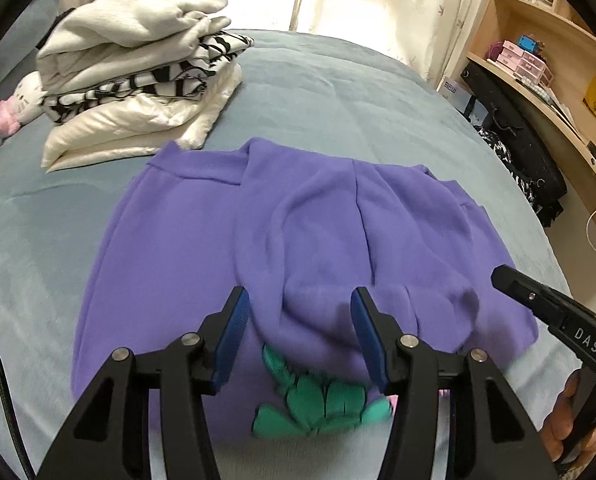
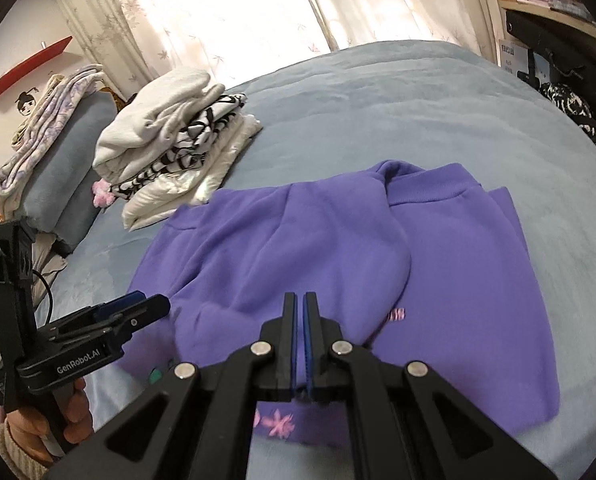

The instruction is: Fold large clothes

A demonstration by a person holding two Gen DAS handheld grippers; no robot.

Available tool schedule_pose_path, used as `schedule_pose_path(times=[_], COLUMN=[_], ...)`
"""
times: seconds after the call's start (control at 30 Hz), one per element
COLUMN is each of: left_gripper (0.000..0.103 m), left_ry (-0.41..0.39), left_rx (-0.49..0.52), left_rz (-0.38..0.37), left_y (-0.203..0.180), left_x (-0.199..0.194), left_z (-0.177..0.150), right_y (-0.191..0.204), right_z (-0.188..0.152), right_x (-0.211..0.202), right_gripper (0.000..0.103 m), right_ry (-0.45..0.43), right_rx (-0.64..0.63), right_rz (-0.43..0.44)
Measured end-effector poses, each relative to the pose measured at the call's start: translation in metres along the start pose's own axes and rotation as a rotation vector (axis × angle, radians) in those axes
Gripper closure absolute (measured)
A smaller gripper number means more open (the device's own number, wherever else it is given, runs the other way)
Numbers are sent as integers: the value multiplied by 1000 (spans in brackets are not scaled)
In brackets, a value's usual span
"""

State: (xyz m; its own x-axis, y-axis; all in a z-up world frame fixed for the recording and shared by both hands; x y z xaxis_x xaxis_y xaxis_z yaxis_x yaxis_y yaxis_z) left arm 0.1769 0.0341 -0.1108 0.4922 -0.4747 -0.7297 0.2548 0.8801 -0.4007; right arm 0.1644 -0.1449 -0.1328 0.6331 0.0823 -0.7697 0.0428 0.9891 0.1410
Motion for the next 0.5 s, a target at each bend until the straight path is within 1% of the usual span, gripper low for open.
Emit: schedule_pose_path(times=[0.23,0.37,0.5], left_gripper=[51,51,51], left_ry=[-41,-41,-34], left_rx=[-29,-66,-113], left_rz=[13,17,20], left_y=[2,11,22], left_x=[-45,-58,-64], left_z=[-32,-52,-72], right_y=[10,16,25], right_z=[-22,-36,-48], right_x=[-33,-42,-45], right_gripper=[100,100,100], right_ry=[-29,-26,-25], right_rx=[-17,-28,-48], right_rz=[5,15,8])
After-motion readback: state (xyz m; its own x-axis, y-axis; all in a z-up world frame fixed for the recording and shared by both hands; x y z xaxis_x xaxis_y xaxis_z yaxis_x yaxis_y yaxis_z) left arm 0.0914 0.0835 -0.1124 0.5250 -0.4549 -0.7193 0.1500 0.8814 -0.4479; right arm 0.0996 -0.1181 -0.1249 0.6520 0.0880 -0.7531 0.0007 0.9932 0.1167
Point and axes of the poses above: each gripper's, at about its wrist camera, not at the fingertips, and x roughly the way its jaws point, y to its left, z to its top, the point moved 7 cm from there along x, roughly the way its jaws point, and after that the axes turned 14 degrees about -z, right-handed, at the moved point
